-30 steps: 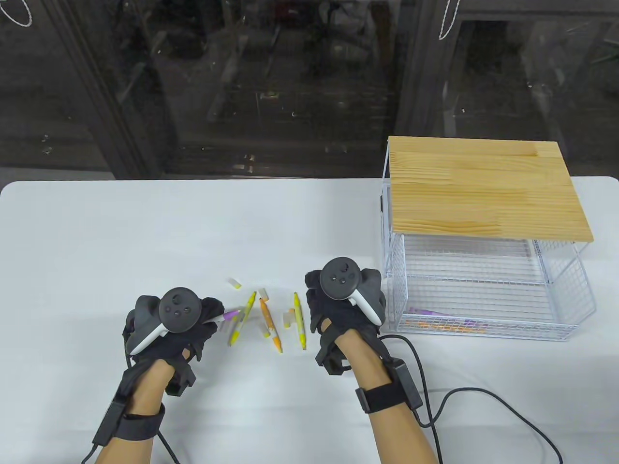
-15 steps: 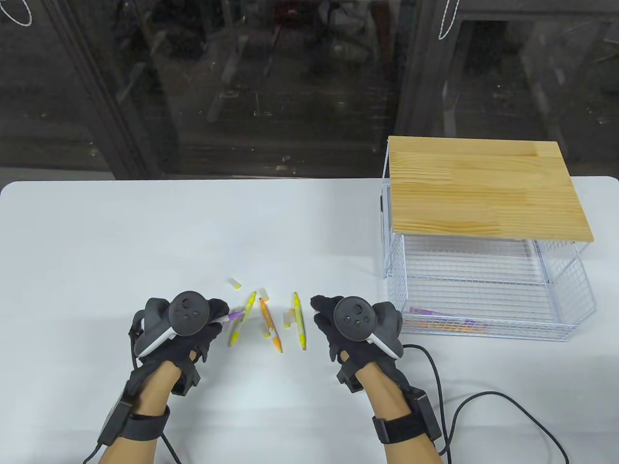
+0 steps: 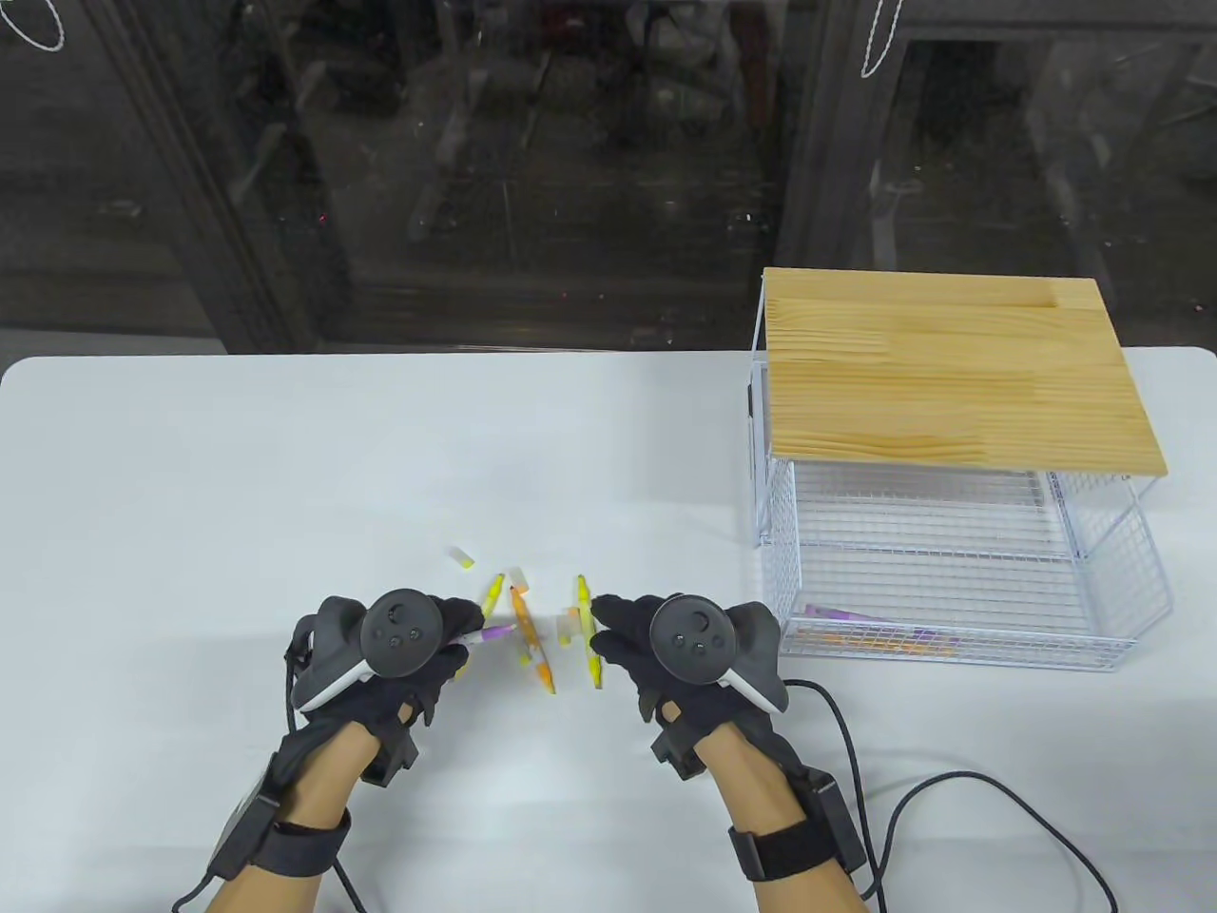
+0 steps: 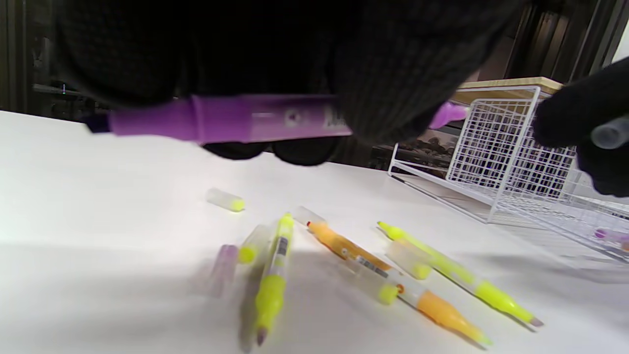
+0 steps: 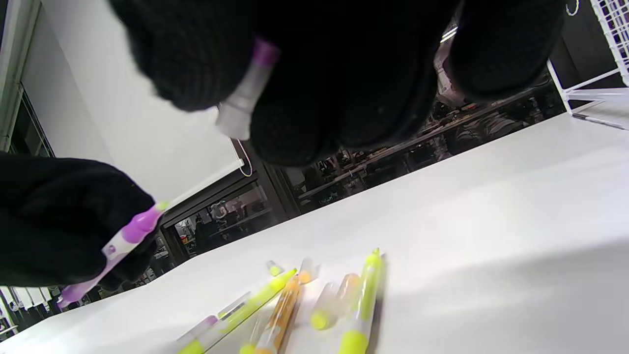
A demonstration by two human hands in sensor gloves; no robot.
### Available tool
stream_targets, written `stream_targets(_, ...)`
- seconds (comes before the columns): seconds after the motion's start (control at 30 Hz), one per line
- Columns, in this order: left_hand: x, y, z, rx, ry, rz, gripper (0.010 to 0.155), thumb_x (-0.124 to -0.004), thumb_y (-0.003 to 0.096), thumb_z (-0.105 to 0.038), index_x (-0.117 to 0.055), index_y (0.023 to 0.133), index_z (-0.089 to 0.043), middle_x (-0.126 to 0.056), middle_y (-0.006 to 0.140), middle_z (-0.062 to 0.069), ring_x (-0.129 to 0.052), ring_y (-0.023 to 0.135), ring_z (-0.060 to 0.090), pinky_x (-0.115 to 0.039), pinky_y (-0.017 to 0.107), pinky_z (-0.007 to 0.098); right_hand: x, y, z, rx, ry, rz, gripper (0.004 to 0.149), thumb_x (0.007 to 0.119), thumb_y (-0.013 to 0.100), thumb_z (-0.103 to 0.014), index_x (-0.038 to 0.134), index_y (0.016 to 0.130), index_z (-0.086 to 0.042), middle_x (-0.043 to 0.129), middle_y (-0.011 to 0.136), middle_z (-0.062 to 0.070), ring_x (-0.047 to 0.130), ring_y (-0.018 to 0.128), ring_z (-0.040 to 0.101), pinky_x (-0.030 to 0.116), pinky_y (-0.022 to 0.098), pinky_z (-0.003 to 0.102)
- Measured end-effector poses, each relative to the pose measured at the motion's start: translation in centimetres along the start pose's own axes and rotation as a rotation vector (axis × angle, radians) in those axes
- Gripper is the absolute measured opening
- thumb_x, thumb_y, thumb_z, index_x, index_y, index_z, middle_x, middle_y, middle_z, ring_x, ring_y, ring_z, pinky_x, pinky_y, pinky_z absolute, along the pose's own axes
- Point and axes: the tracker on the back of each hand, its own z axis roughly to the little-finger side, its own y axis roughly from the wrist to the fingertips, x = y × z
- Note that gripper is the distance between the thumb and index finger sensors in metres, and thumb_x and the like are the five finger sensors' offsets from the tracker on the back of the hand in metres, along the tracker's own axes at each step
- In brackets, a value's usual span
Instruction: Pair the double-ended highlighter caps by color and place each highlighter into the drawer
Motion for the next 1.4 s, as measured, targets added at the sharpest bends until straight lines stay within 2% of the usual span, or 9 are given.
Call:
stream_targets(0.13,-0.4,0.0,-0.9,-0.027,0.021,0.016,0.049,-0.091,0.037,-0.034,-0.087,0.086,-0.032,-0.1,0.082,-0.002,-0.1,0.065,0.031,-0.085,0.044,0.054,0.5,0.0,-0.4,-0.016,0.0,-0.049,0.052,0.078,0.043,-0.033,0.082,0.093,-0.021,0.097,0.075,0.002,0.094,0.062,0.028,0.072,0.055,0.06)
stream_targets(0.33,-1.0,-0.2,-2.5,-0.082,0.031,0.011,0.049,-0.091,0.0371,-0.035,-0.087,0.086,-0.032,-0.1,0.082,-0.003,-0.1,0.065,0.031,-0.085,0.044,0.054,1.3,-0.1,-1.1,-0.039,-0.019,-0.088,0.052,0.081,0.043,-0.029,0.08,0.095,-0.022,0.097,0.08,0.002,0.096,0.065,0.027,0.072,0.056,0.06)
stream_targets(0.67,-1.4,-0.6,-4.0,-0.157,0.06,-0.115,0.049,-0.09,0.0367,-0.036,-0.086,0.086,-0.032,-0.1,0.081,-0.003,-0.101,0.064,0.029,-0.086,0.043,0.053,1.8,-0.1,-1.3,-0.055,-0.023,-0.091,0.051,0.082,0.042,-0.031,0.084,0.092,-0.024,0.099,0.079,0.001,0.097,0.064,0.027,0.073,0.056,0.06)
stream_targets(0.83,-1.8,-0.5,-4.3,-0.177,0.068,-0.116,0.049,-0.09,0.0368,-0.036,-0.086,0.086,-0.032,-0.1,0.082,-0.004,-0.101,0.064,0.029,-0.086,0.043,0.053,1.8,-0.2,-1.3,-0.058,-0.018,-0.081,0.05,0.082,0.042,-0.03,0.084,0.092,-0.024,0.099,0.079,0.001,0.097,0.064,0.027,0.073,0.056,0.06)
stream_targets(1.1,-1.7,-0.8,-4.8,-0.234,0.068,-0.193,0.049,-0.09,0.0366,-0.036,-0.086,0.085,-0.033,-0.099,0.082,-0.004,-0.1,0.065,0.028,-0.086,0.044,0.053,1.9,-0.1,-1.3,-0.063,-0.013,-0.087,0.05,0.083,0.042,-0.031,0.084,0.092,-0.025,0.099,0.079,0.0,0.098,0.064,0.026,0.073,0.056,0.059)
stream_targets(1.27,-1.6,-1.0,-4.9,-0.277,0.075,-0.283,0.049,-0.089,0.0368,-0.035,-0.086,0.085,-0.033,-0.097,0.083,-0.004,-0.098,0.068,0.028,-0.085,0.047,0.054,1.7,-0.1,-1.3,-0.077,-0.01,-0.054,0.05,0.085,0.04,-0.032,0.086,0.09,-0.024,0.102,0.077,-0.001,0.1,0.062,0.024,0.075,0.055,0.059)
stream_targets(1.4,-1.8,-1.0,-4.8,-0.305,0.07,-0.298,0.048,-0.088,0.0373,-0.035,-0.086,0.086,-0.033,-0.097,0.083,-0.005,-0.098,0.068,0.028,-0.085,0.047,0.055,1.6,-0.1,-1.3,-0.089,-0.025,-0.03,0.05,0.084,0.039,-0.033,0.089,0.088,-0.024,0.105,0.073,-0.002,0.102,0.06,0.023,0.075,0.055,0.058)
